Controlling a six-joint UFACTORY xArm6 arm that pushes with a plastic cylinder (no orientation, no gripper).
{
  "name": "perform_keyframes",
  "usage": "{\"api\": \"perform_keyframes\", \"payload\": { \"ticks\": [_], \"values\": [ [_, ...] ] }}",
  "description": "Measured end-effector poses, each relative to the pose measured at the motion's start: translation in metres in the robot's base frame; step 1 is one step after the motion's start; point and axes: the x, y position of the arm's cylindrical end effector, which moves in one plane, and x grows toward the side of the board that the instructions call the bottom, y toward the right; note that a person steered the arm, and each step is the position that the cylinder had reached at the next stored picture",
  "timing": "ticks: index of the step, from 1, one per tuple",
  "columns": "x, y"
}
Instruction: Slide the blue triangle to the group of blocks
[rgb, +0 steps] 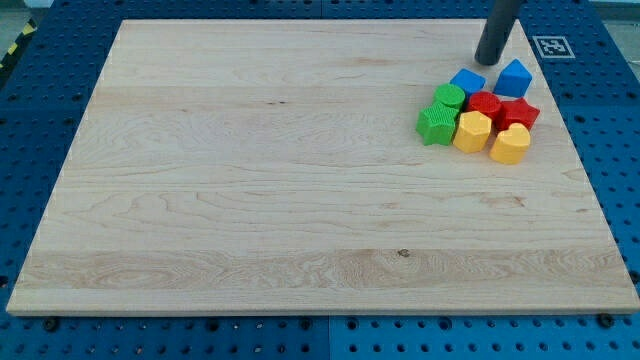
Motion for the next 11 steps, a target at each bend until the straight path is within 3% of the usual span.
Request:
{"api": "perform_keyframes", "payload": {
  "ticks": [1, 4, 5, 6, 8, 11],
  "values": [
    [0.004, 0.021],
    [0.04, 0.006],
    [0.038, -0.001],
    [0.003, 0.032],
    [0.051, 0.047],
    [0.052, 0.029]
  ]
}}
